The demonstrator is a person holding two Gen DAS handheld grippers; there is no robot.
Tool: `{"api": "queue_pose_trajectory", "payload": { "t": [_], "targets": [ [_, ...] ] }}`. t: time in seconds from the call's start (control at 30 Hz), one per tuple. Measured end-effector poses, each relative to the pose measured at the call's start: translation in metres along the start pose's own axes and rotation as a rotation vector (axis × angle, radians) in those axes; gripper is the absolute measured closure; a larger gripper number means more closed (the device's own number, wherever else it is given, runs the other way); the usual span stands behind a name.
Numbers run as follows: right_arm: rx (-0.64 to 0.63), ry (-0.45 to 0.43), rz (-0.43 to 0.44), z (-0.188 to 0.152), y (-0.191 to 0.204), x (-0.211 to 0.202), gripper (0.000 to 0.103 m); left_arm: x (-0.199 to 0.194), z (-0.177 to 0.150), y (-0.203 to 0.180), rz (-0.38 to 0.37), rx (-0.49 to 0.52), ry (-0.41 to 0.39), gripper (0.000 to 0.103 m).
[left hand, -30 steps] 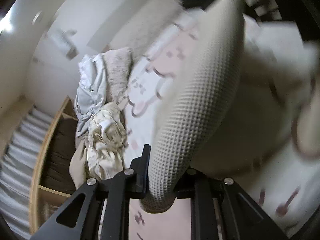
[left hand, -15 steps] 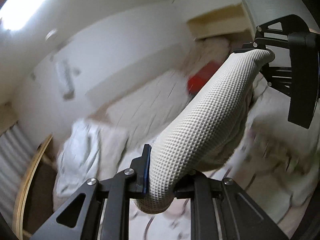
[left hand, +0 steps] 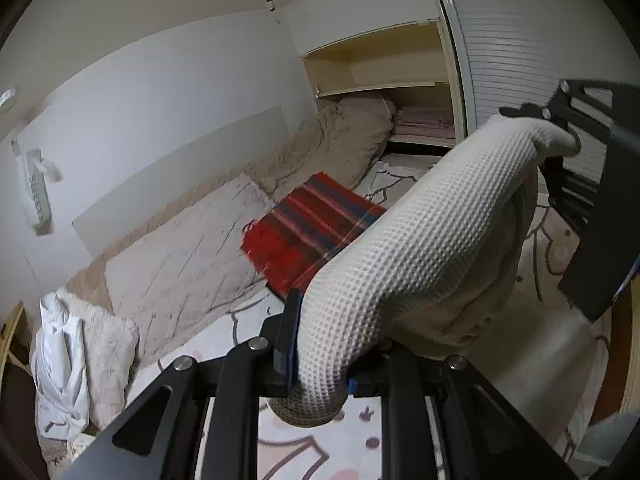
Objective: Fold clothes
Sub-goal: 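Lift the beige bundle with both grippers and carry it toward the clothes stack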
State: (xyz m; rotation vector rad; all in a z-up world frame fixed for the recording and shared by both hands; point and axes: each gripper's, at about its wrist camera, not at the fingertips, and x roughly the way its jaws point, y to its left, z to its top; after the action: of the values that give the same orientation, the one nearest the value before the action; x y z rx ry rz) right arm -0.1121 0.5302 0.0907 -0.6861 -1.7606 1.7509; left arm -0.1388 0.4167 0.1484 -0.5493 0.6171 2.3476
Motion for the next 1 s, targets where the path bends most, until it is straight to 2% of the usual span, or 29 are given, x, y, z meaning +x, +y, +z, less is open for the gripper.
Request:
{"api": "queue_pose_trajectory", "payload": {
  "t": [0.1,0.17,0.27,0.4,0.43,0.5,0.57,0.7,1.0],
  "targets": [
    [0.022,0.008,-0.039,-0.019,0.007,0.009,0.090,-0.001,0.006,-0.020,0.059,0.091,-0.058,0.086],
    [0.023,-0.014,-0.061,-0.034,0.017,0.006,0.090,-0.004,-0.018,-0.040,0.114,0.211,-0.116,0.086],
    [-0.019,-0.111,0.029,-0.069,0.053,-0.022,0.090,-0.008,-0.093,-0.080,0.159,0.406,-0.150,0.086],
    [-0.308,-0.201,0.234,-0.128,0.153,-0.075,0.090,0.004,-0.207,-0.163,0.051,0.616,-0.014,0.085],
    [-0.384,-0.197,0.280,-0.142,0.178,-0.084,0.090,0.006,-0.228,-0.181,0.043,0.666,0.004,0.085],
    [-0.483,-0.199,0.286,-0.158,0.211,-0.094,0.090,0.004,-0.256,-0.206,0.083,0.749,-0.014,0.085],
    [-0.478,-0.189,0.290,-0.166,0.219,-0.097,0.090,-0.002,-0.261,-0.213,0.100,0.759,-0.018,0.085],
    [-0.384,-0.188,0.289,-0.167,0.199,-0.098,0.090,-0.012,-0.257,-0.209,0.107,0.760,-0.017,0.085],
    [-0.364,-0.155,0.341,-0.181,0.184,-0.092,0.090,-0.023,-0.260,-0.225,0.097,0.844,-0.086,0.085]
  ]
}}
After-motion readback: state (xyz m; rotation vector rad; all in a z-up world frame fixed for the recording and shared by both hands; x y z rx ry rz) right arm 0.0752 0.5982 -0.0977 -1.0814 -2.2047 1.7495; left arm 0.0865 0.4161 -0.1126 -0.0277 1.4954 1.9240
